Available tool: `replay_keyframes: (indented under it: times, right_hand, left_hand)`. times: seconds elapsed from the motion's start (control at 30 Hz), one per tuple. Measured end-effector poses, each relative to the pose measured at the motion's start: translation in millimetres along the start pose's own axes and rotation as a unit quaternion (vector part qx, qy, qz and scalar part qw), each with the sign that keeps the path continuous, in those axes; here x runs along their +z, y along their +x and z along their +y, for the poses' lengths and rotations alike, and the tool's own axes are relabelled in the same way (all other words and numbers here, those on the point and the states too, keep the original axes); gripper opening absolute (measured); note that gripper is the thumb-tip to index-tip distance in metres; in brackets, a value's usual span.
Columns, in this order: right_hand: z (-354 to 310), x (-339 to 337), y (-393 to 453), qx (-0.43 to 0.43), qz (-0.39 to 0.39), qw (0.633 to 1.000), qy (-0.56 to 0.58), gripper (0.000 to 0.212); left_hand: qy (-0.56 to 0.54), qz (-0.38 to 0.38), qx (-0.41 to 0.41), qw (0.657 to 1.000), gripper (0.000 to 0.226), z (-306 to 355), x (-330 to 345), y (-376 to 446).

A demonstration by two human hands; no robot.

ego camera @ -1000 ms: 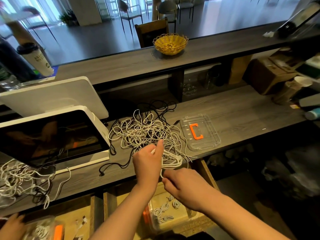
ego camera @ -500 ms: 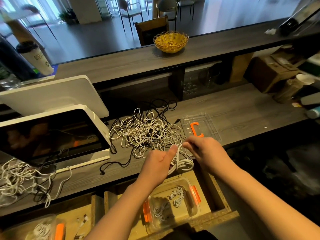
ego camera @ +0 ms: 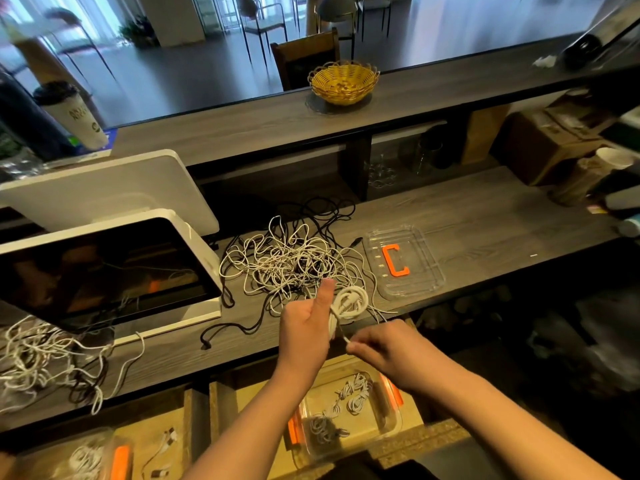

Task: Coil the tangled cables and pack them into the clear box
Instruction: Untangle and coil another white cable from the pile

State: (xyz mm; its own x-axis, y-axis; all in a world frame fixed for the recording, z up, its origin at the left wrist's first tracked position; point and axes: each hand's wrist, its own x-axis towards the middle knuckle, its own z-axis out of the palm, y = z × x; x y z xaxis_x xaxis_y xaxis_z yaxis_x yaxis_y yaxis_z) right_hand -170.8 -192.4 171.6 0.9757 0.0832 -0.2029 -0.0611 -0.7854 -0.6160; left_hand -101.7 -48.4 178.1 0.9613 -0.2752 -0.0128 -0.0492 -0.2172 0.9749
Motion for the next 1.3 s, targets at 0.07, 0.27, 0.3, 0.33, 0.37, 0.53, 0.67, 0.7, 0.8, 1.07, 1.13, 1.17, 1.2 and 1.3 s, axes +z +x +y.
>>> replay_keyframes:
  times: [0.07, 0.27, 0.3, 0.33, 0.37, 0.53, 0.67, 0.7, 0.8, 1.07, 1.13, 1.17, 1.2, 1.3]
  right_hand:
    - [-6.7, 1.4, -4.5, -0.018, -0.003, 0.999, -0.029, 0.032]
    - [-21.7, -4.1, -4.3, -0.052, -0.020, 0.994, -0.097, 0.029]
    - [-24.3, -5.4, -4.2, -0.060, -0.012, 0.994, -0.092, 0.028]
    - [-26.2, -6.9, -4.9, -0.071, 0.004, 0.994, -0.080, 0.027]
    - [-27.9, -8.9, -6.5, -0.079, 0.021, 0.994, -0.067, 0.026]
    - [-31.7, -16.3, -18.1, 0.038, 0.064, 0.957, 0.280, 0.013]
    - [-32.6, -27.9, -17.7, 0.055, 0.030, 0.886, 0.458, 0.013]
    - [-32.3, -29.4, -16.5, 0.047, 0.029, 0.884, 0.465, 0.014]
    - [-27.6, -30.1, -11.8, 0.023, 0.038, 0.922, 0.385, 0.013]
    - [-25.7, -78.5, -4.3, -0.044, 0.039, 0.976, 0.208, 0.043]
    - [-27.7, -79.8, -3.5, -0.057, 0.017, 0.980, 0.192, 0.047]
    - [-27.9, -79.1, -2.8, -0.062, 0.015, 0.981, 0.185, 0.052]
    - [-28.7, -78.6, -2.0, -0.067, 0.019, 0.982, 0.176, 0.055]
    - [-23.1, -73.0, 4.0, -0.090, 0.024, 0.978, 0.185, 0.049]
  left_hand:
    - [0.026, 0.047, -0.005, 0.999, 0.063, -4.8, -0.9, 3.5]
    - [0.082, 0.138, -0.022, 0.987, 0.064, -31.1, -4.3, 8.1]
    - [0.092, 0.135, -0.024, 0.986, 0.064, -36.0, -4.6, 9.0]
    - [0.105, 0.121, -0.025, 0.987, 0.064, -38.4, -4.9, 9.9]
    - [0.124, 0.094, -0.027, 0.987, 0.064, -39.9, -4.7, 11.1]
    - [0.212, -0.049, -0.050, 0.975, 0.068, -44.2, 3.5, 8.8]
    - [0.217, -0.095, -0.060, 0.970, 0.047, -45.2, 1.7, 7.0]
    - [0.200, -0.112, -0.072, 0.971, 0.043, -43.0, 0.7, 6.8]
    - [0.147, -0.138, -0.092, 0.975, 0.052, -39.9, 2.2, 4.1]
    - [0.073, -0.127, 0.034, 0.989, 0.088, -7.0, 7.1, -17.5]
    - [0.108, -0.118, -0.004, 0.987, 0.109, -6.9, 9.8, -16.0]
    - [0.113, -0.116, -0.017, 0.987, 0.114, -8.5, 10.3, -14.6]
    - [0.109, -0.119, -0.020, 0.987, 0.115, -9.6, 10.1, -13.8]
    - [0.089, -0.141, 0.014, 0.986, 0.120, -5.8, 7.4, -14.4]
